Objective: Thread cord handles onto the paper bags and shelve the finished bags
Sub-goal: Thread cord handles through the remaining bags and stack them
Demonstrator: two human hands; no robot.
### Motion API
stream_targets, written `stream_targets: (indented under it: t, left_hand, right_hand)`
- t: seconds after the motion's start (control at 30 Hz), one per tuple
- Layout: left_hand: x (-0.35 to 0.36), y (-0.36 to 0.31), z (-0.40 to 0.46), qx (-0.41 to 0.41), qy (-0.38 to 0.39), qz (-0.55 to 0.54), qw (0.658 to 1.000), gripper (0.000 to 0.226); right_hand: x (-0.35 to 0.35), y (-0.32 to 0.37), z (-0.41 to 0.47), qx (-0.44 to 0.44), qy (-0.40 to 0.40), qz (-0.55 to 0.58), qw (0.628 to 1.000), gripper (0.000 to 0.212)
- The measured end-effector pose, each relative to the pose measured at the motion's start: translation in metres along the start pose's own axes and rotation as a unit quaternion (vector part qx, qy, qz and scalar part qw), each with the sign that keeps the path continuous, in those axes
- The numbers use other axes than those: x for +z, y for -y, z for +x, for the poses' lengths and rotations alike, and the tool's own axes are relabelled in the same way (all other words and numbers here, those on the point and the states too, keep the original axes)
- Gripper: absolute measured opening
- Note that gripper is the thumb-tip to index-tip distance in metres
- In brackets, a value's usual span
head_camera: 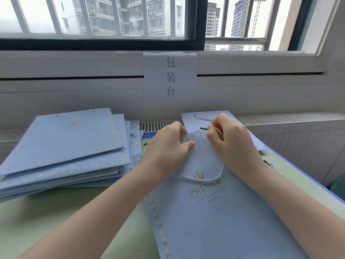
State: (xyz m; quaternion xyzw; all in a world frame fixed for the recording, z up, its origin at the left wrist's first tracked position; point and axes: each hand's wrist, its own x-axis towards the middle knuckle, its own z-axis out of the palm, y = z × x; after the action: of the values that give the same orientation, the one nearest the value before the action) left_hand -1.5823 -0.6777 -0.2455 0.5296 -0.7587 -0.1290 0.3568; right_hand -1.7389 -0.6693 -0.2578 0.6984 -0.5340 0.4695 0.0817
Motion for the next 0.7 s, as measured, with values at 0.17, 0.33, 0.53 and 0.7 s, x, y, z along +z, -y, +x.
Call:
stream_targets:
  t: [0.17, 0.33, 0.53, 0.7]
  left_hand:
    - [-0.001, 0.000, -0.003, 0.000, 0.012, 0.049, 0.999, 0.041]
    - [-0.008, 0.002, 0.002, -0.021, 0.034, 0.049, 0.998, 0.031]
    - [-0.011, 0.009, 0.011, -0.063, 0.105, 0.050, 0.991, 0.027]
    - [-0.014, 0.012, 0.013, -0.080, 0.127, -0.002, 0.989, 0.014]
  right_hand:
    - [0.000, -0.007, 0.000, 0.005, 0.020, 0.000, 1.000, 0.035]
    - [0.001, -0.006, 0.001, -0.001, 0.058, 0.029, 0.998, 0.014]
    - [0.005, -0.007, -0.002, -0.026, 0.087, 0.038, 0.995, 0.005]
    - [0.009, -0.005, -0.003, -0.080, 0.094, 0.049, 0.991, 0.009]
